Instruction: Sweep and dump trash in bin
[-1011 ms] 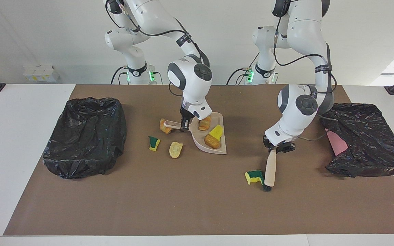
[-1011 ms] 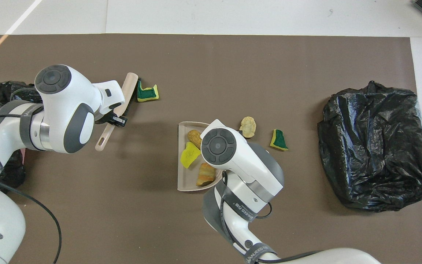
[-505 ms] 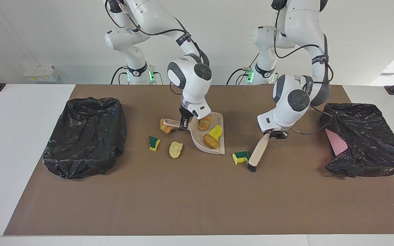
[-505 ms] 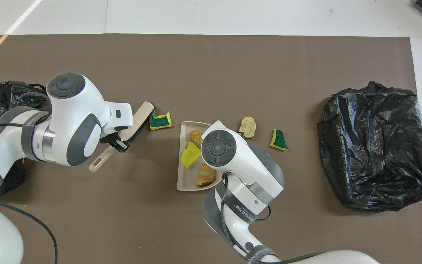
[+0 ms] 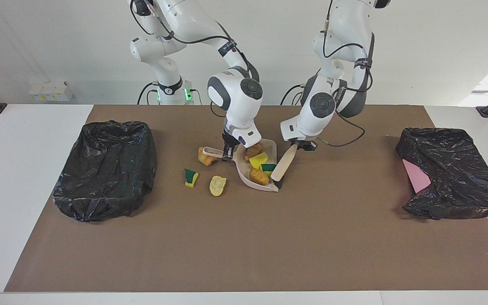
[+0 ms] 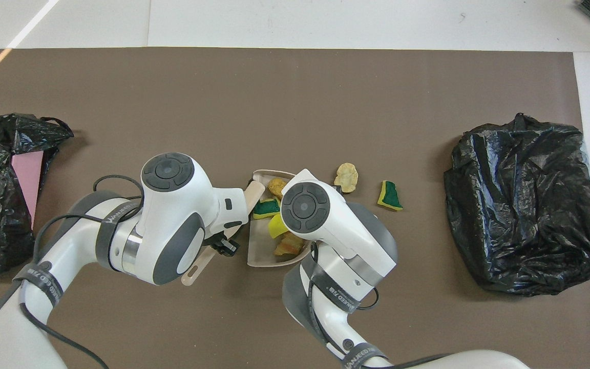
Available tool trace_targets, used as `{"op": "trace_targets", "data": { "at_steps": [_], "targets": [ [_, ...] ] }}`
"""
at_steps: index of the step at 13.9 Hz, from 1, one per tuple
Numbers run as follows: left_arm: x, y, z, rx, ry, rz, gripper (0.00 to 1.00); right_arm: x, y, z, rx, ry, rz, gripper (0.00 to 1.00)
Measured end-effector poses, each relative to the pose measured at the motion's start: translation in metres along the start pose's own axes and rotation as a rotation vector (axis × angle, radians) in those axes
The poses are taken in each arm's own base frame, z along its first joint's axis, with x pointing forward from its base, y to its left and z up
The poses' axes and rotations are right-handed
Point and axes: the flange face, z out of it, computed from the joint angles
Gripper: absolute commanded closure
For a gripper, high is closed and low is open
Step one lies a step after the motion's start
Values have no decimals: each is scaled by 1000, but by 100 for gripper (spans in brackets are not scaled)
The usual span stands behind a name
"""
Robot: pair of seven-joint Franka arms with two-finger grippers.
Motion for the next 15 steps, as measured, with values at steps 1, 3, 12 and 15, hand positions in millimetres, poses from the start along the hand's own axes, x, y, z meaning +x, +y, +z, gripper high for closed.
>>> {"op": "trace_targets", "data": {
  "at_steps": [1,3,12,15],
  "targets": [
    [1,-3,-2,-1,16,-32,100,0,0,0,0,0,0,100],
    [-1,-30,-10,-11,43,-111,100,0,0,0,0,0,0,100],
    [-12,-43,-12,-51,47,-329,100,-16,9,-12,-13,11,-18,100],
    [-16,-19,-11,-99,44,-334,100,-17,8,-12,-12,10,-21,100]
  ]
}}
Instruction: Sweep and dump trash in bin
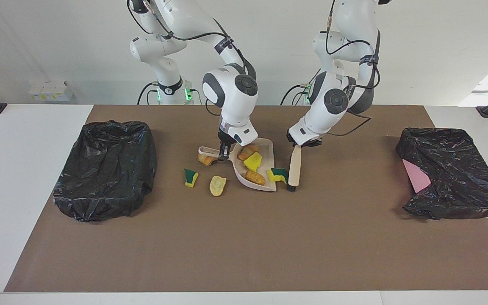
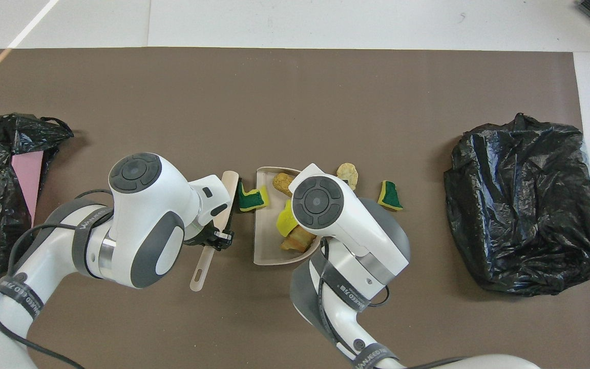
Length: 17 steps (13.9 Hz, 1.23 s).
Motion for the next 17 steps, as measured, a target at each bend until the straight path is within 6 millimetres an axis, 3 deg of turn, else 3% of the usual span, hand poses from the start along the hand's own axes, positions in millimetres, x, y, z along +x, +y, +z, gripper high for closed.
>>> {"op": "trace_targets", "data": {
  "at_steps": [3,7,9,11,14,17],
  "targets": [
    [-6,14,-10,-77,11,-31,100,0,0,0,1,-1,-1,100],
    [-29,77,-10,-109,1,-124,100,0,0,1,1,-1,-3,100],
    [-34,89,-9,-104,-1,-170,100,-5,3,0,1,1,-17,100],
    [-30,81,-11,-108,12,-209,100,-19,11,-4,-3,6,-37,100],
    [-15,48,-24,-127,69,-297,100,-47,25,-18,-23,21,-66,100],
    [-6,8,-45,-143,119,-367,100,-98,44,-36,-36,42,-120,100]
  ]
}}
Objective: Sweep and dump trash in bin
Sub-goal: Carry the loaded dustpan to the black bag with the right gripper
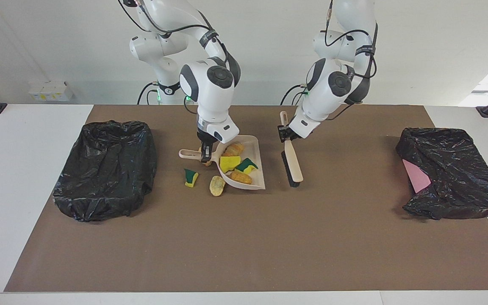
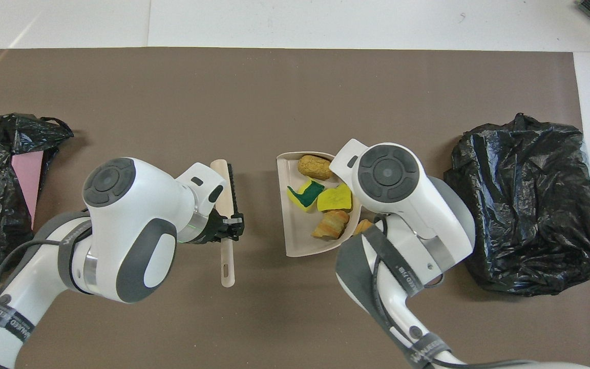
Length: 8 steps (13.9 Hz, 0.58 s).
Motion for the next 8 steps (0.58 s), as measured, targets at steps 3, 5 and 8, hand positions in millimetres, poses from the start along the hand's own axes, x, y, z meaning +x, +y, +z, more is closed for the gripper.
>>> {"op": "trace_targets", "data": {
  "at_steps": [3,5,8],
  "targets": [
    [15,-31,-24,83,83,-47,100,-85,10,-13,33,34,-20,100],
    [11,-34,-24,113,99,-57,100,-132,11,-22,27,39,-15,100],
    [-20,-27,2,129,104,-13,100,-189,7,-37,8,37,12,100]
  ]
}}
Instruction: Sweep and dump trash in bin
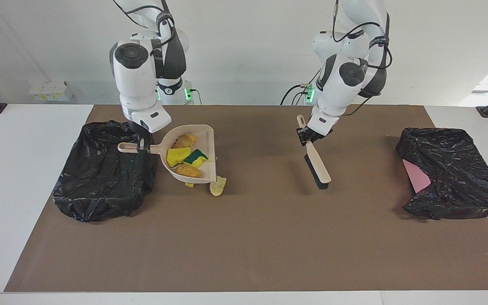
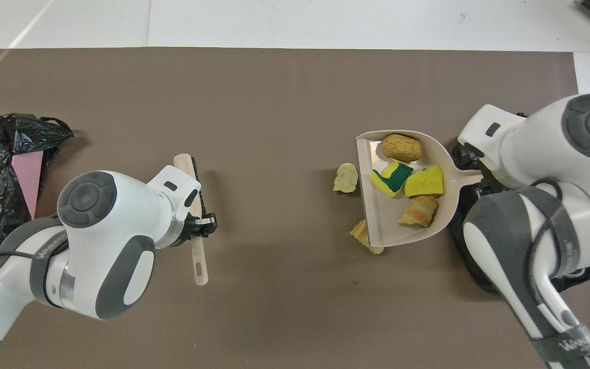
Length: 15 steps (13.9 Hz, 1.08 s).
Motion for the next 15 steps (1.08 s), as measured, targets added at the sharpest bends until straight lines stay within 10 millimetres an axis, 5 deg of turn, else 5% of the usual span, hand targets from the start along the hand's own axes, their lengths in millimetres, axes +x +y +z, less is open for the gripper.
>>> {"op": "trace_targets", "data": {
  "at_steps": [4,10,11,12,13,15],
  "targets": [
    [-77,38,44,33,-13,77,100,-85,-13,-8,25,-5,-5,100],
    [-162,85,83,75,-29,118,100,-227,-39,4,1,-100,27,100],
    [-167,85,88,74,-25,124,91,-237,-40,4,-7,-152,19,100],
    [-169,82,93,73,-21,125,59,-240,-40,5,-18,-188,4,100],
    [-170,80,95,70,-17,124,5,-239,-38,7,-34,-213,-14,100],
    [-170,78,94,68,-15,120,0,-234,-35,10,-70,-286,-72,100]
  ]
}}
